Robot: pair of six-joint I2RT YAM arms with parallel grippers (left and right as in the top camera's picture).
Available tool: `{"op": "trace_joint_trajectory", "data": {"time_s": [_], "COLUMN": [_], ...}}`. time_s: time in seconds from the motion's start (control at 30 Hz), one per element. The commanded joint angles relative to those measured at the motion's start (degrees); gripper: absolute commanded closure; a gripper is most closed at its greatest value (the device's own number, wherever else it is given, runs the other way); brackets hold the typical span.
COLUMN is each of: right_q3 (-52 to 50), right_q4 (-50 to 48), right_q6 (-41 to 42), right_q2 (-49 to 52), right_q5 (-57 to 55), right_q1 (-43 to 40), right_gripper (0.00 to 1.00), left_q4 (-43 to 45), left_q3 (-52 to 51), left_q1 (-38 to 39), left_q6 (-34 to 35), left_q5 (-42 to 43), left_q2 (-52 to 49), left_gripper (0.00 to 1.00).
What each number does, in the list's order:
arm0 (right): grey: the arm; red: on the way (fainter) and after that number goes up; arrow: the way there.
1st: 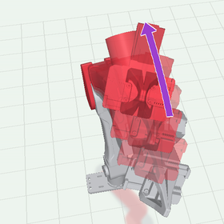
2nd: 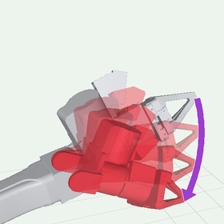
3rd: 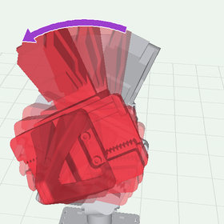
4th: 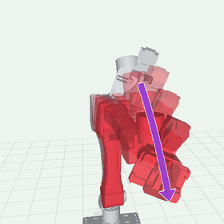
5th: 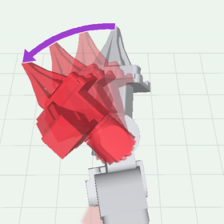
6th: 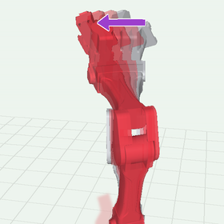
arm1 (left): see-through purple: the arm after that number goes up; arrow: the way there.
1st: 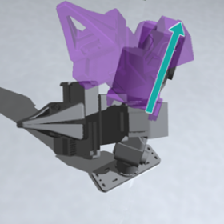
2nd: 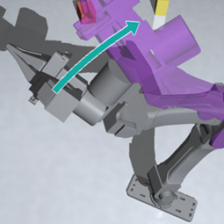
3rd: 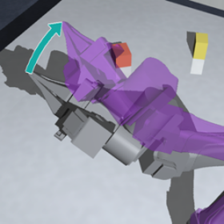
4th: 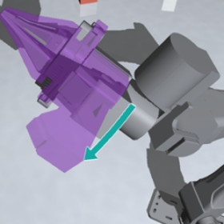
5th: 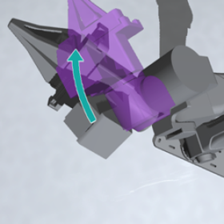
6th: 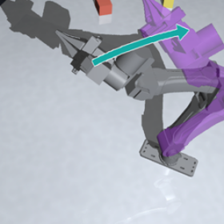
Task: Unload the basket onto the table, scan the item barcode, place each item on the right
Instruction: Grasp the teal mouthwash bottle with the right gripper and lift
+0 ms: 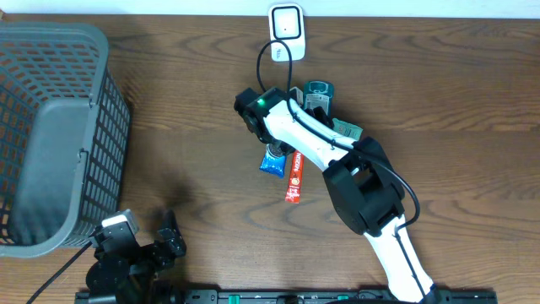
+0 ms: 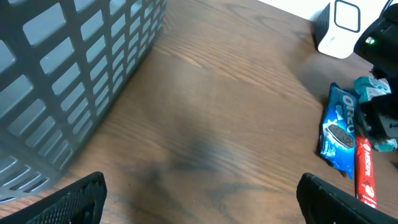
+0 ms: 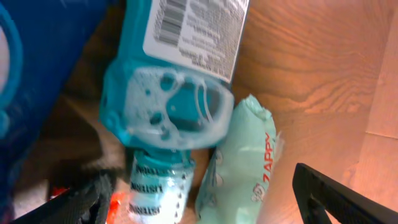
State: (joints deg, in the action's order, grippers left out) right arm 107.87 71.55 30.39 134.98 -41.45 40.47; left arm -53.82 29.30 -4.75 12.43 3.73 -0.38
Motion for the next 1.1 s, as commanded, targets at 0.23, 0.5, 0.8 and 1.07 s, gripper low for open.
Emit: {"op": "trace_joint_trajectory", "data": {"time_s": [0.23, 0.5, 0.8, 1.07], "right_q3": [0.76, 0.76, 0.76, 0.76], "right_q4": [-4.39, -8.09, -4.5, -4.5], "right_q6": [-3.69, -6.82, 0.79, 2.36], "right_q2": [5.6, 10.38, 14.45, 14.53], "right_q5": [-6.67, -10.05, -1.66, -1.09], "right_q1": [0.02, -0.28, -1.51, -3.37], "right_gripper": [0.03, 0.06, 0.41, 0.6], "left_q4": [-0.13, -0.13, -0.13, -0.15], "left_q3": [-0.2, -0.2, -0.2, -0.2], "left_q1": [0.0, 0.0, 0.0, 0.0], "left_q6": [0.31, 0.31, 0.31, 0.33], "left_q5": [0.07, 0.07, 0.07, 0.07], "left_q2": [-0.17, -0.17, -0.17, -0.17], "left_gripper": [0.02, 0.02, 0.02, 0.02]}}
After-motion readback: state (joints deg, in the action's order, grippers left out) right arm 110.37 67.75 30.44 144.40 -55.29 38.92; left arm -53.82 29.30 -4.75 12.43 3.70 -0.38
